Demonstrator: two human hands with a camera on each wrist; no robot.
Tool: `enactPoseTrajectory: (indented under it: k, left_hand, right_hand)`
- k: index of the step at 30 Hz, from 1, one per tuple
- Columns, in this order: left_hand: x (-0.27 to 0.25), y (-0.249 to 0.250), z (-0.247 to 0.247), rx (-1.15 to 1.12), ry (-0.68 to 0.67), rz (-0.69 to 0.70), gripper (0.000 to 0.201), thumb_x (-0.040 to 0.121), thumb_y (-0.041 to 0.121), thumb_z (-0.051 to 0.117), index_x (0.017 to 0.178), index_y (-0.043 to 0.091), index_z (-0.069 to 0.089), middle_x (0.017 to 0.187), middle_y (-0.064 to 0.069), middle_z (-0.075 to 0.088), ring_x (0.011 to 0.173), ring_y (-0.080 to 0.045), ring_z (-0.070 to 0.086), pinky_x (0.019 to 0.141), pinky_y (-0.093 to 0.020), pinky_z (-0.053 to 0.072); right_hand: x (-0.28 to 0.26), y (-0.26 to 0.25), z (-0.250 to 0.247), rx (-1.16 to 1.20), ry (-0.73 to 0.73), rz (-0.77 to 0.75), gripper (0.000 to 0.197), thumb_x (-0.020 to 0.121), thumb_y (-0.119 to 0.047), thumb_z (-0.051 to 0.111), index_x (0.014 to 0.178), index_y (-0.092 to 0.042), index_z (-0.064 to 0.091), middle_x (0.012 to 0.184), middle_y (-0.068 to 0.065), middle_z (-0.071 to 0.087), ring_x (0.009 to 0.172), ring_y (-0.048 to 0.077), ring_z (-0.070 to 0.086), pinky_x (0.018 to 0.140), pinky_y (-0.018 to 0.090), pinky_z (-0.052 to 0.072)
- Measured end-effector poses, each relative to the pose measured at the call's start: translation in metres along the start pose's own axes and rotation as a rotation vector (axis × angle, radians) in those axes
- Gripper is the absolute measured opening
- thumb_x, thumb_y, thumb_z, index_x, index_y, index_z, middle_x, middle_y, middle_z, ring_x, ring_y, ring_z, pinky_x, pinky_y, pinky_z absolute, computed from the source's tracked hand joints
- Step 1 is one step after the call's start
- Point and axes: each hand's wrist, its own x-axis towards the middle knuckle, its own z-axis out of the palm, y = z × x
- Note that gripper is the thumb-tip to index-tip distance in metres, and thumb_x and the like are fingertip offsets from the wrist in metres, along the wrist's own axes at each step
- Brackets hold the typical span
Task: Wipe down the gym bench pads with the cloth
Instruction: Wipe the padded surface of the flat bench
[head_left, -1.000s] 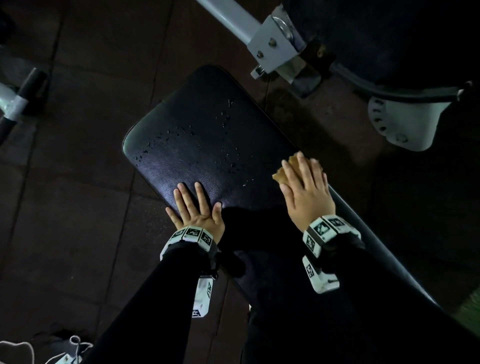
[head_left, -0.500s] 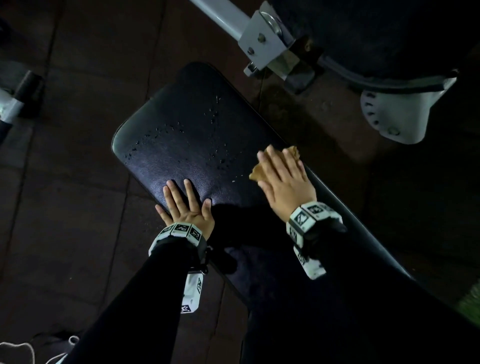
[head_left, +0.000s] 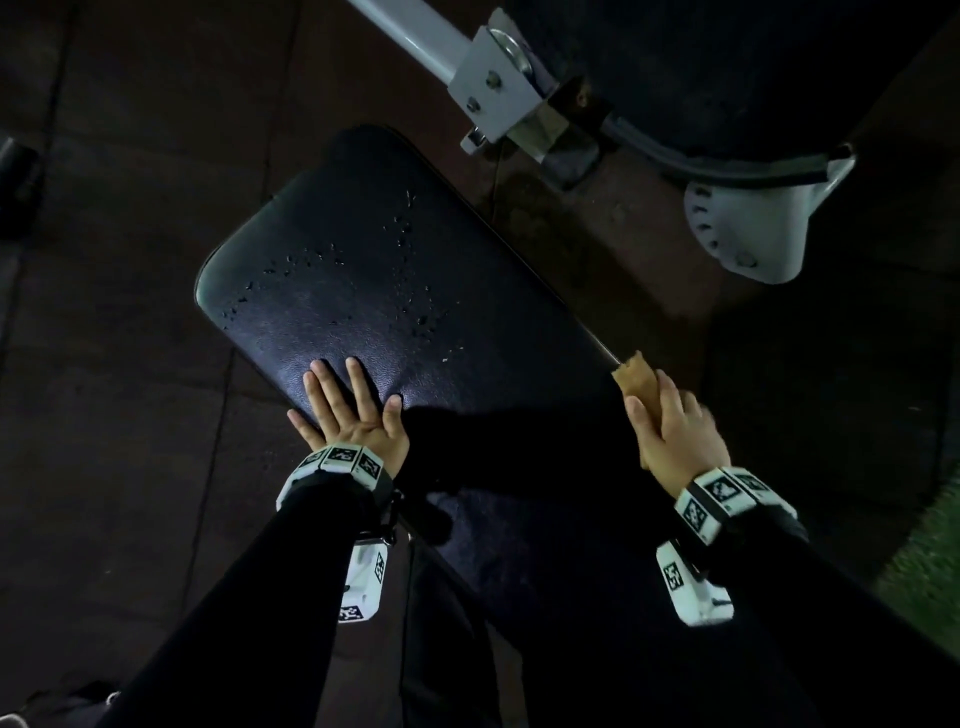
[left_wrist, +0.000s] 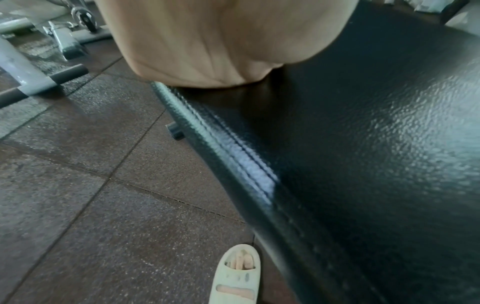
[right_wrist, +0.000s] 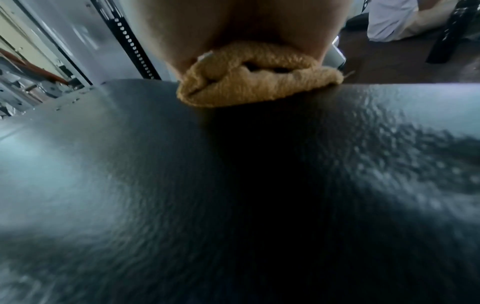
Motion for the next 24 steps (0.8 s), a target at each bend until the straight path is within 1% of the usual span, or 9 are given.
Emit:
enactPoseTrajectory:
  k: [4,7,12,14,15,17,18,22,24]
  left_hand:
    - [0.001,-0.001,-0.001,-0.021,-0.018,0.014,0.063,0.096,0.055,0.01,0.137,0.027,-0.029,0.153,-0.01,-0.032,0.14,-0.021,-0.032,0.111,-0.051,-0.021]
    - [0.002,-0.005,-0.001,-0.024,-0.039,0.02,0.065,0.093,0.057,0.008,0.136,0.028,-0.032,0.15,-0.008,-0.037,0.135,-0.018,-0.038,0.108,-0.051,-0.024]
    - [0.003,-0.011,-0.002,-0.013,-0.077,0.084,0.07,0.089,0.06,0.003,0.133,0.027,-0.04,0.137,-0.003,-0.052,0.122,-0.014,-0.053,0.106,-0.049,-0.029]
    - [0.001,-0.012,-0.009,0.0,-0.046,0.108,0.077,0.092,0.059,0.017,0.145,0.021,-0.025,0.152,-0.01,-0.033,0.136,-0.02,-0.038,0.106,-0.046,-0.031]
    - [0.002,-0.013,-0.016,0.004,-0.009,0.128,0.08,0.094,0.057,0.028,0.151,0.016,-0.008,0.157,-0.016,-0.016,0.143,-0.026,-0.024,0.106,-0.045,-0.031]
    - [0.012,-0.015,-0.034,0.013,0.084,0.189,0.073,0.093,0.05,0.044,0.15,0.011,0.022,0.155,-0.024,0.012,0.146,-0.034,0.0,0.108,-0.047,-0.027]
    - [0.021,-0.016,-0.043,0.022,0.12,0.214,0.068,0.093,0.047,0.046,0.148,0.011,0.027,0.154,-0.023,0.017,0.146,-0.034,0.004,0.11,-0.049,-0.023]
    - [0.076,-0.029,-0.078,-0.016,0.206,0.165,0.072,0.094,0.046,0.044,0.152,0.015,0.013,0.16,-0.012,0.001,0.147,-0.025,-0.008,0.113,-0.052,-0.014]
    - [0.101,-0.036,-0.09,-0.035,0.169,0.118,0.08,0.093,0.053,0.041,0.153,0.017,0.001,0.16,-0.009,-0.01,0.146,-0.023,-0.013,0.114,-0.051,-0.012]
  right_hand:
    - [0.008,-0.021,-0.003,0.098,-0.002,0.046,0.064,0.093,-0.053,0.032,0.144,-0.015,0.027,0.137,0.013,0.046,0.124,0.031,0.045,0.1,0.041,0.036]
    - [0.028,-0.058,-0.007,0.124,0.032,0.018,0.058,0.094,-0.05,0.034,0.141,-0.016,0.03,0.13,0.012,0.052,0.116,0.033,0.051,0.094,0.04,0.039]
    - [0.072,-0.13,-0.012,0.148,-0.012,-0.009,0.053,0.095,-0.051,0.034,0.138,-0.021,0.031,0.13,0.014,0.05,0.118,0.036,0.048,0.094,0.041,0.038]
    - [0.081,-0.148,-0.014,0.169,-0.041,-0.012,0.056,0.094,-0.051,0.036,0.142,-0.024,0.028,0.133,0.013,0.046,0.12,0.035,0.046,0.098,0.043,0.038]
    - [0.082,-0.151,-0.014,0.177,-0.044,-0.008,0.058,0.093,-0.051,0.038,0.143,-0.025,0.026,0.135,0.012,0.045,0.12,0.034,0.045,0.099,0.043,0.039]
    - [0.076,-0.149,-0.014,0.186,-0.036,-0.017,0.061,0.092,-0.051,0.041,0.145,-0.027,0.021,0.138,0.011,0.042,0.123,0.032,0.042,0.1,0.043,0.038]
    - [0.07,-0.144,-0.013,0.186,-0.023,-0.031,0.063,0.092,-0.051,0.041,0.146,-0.027,0.02,0.139,0.011,0.04,0.125,0.031,0.041,0.101,0.043,0.038]
    - [0.045,-0.121,-0.007,0.173,0.039,-0.047,0.066,0.093,-0.049,0.042,0.149,-0.026,0.015,0.141,0.011,0.037,0.128,0.03,0.037,0.103,0.042,0.034]
    - [0.04,-0.119,-0.004,0.16,0.054,-0.027,0.066,0.093,-0.046,0.041,0.149,-0.026,0.014,0.143,0.012,0.036,0.13,0.031,0.034,0.105,0.042,0.032]
